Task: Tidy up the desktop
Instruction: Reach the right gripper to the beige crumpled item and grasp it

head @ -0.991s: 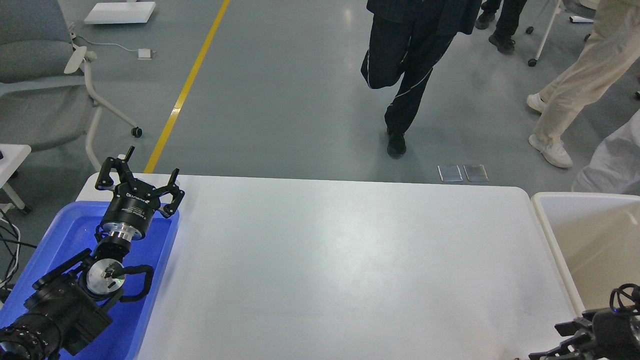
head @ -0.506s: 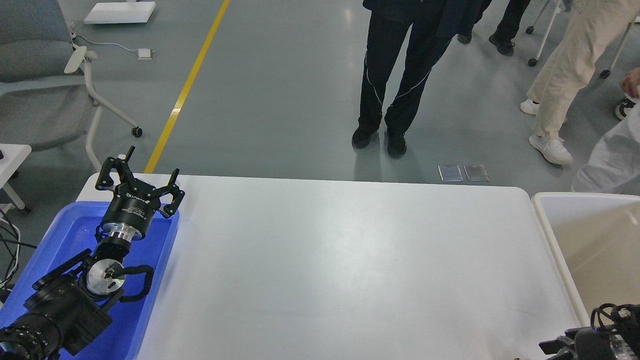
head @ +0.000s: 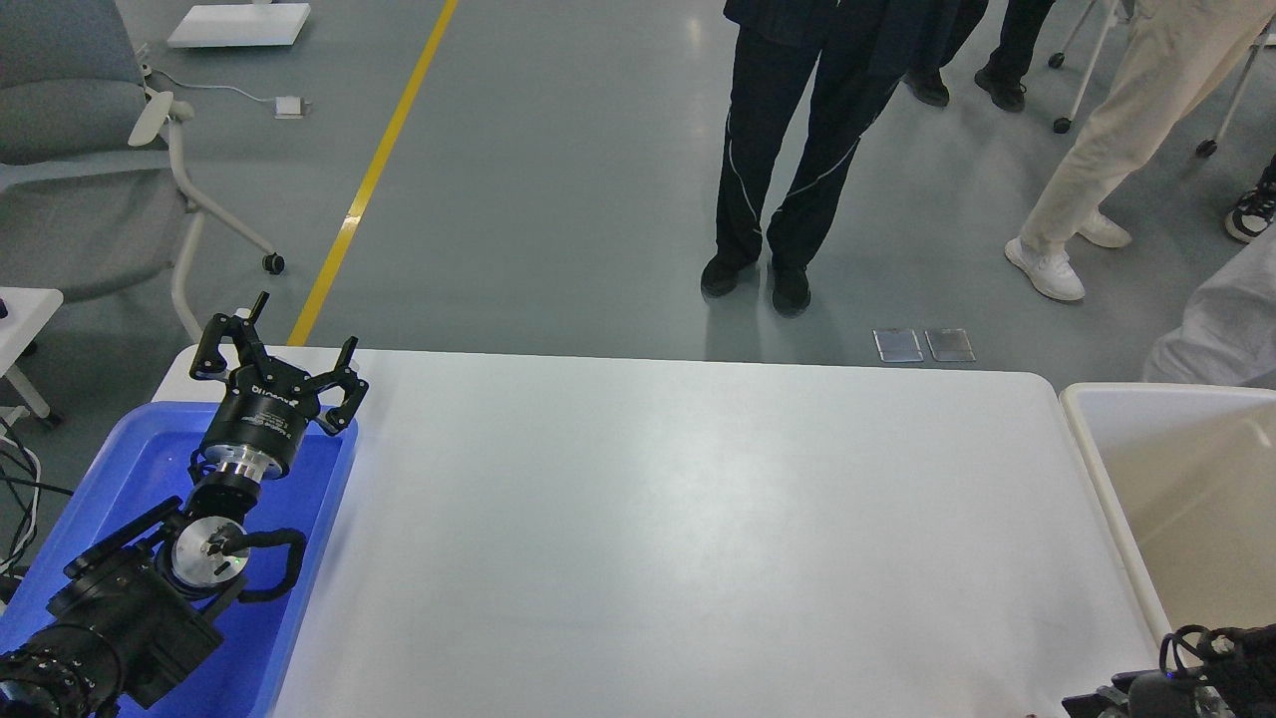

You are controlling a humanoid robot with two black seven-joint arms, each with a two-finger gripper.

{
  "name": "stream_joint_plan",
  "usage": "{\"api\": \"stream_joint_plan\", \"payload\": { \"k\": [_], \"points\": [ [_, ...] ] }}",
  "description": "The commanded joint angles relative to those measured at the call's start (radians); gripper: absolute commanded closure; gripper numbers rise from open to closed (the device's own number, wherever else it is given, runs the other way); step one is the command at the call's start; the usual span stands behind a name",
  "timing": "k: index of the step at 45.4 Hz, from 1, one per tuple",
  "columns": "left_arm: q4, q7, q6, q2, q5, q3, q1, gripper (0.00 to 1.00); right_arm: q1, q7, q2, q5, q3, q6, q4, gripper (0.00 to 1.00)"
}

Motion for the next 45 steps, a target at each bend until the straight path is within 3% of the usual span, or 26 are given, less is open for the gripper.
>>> {"api": "stream_joint_plan", "payload": {
  "k": [1,16,20,26,29,37,43,45],
  "points": [
    [0.000,0.000,0.000,0.000,0.000,0.000,0.001,0.00,-0.023,0.000,0.017,0.001,0.000,-0.013,-0.048,0.01],
    [0.000,0.000,0.000,0.000,0.000,0.000,0.000,0.00,-0.026,0.003,0.027,-0.002,-0.016,-0.019,-0.051,0.01],
    [0.000,0.000,0.000,0.000,0.000,0.000,0.001,0.00,-0.028,0.009,0.040,-0.002,-0.014,-0.031,-0.051,0.06],
    [0.000,0.000,0.000,0.000,0.000,0.000,0.001,0.00,-0.046,0.028,0.047,-0.004,-0.017,-0.117,-0.054,0.26],
    [0.000,0.000,0.000,0.000,0.000,0.000,0.000,0.00,-0.051,0.034,0.049,-0.009,-0.020,-0.156,-0.062,0.42],
    [0.000,0.000,0.000,0.000,0.000,0.000,0.001,0.00,-0.054,0.035,0.047,-0.009,-0.022,-0.160,-0.079,0.70],
    [0.000,0.000,0.000,-0.001,0.000,0.000,0.000,0.00,-0.052,0.035,0.044,-0.007,-0.020,-0.159,-0.094,1.00],
    [0.000,0.000,0.000,0.000,0.000,0.000,0.001,0.00,-0.052,0.035,0.044,-0.006,-0.020,-0.159,-0.099,1.00]
  ]
}}
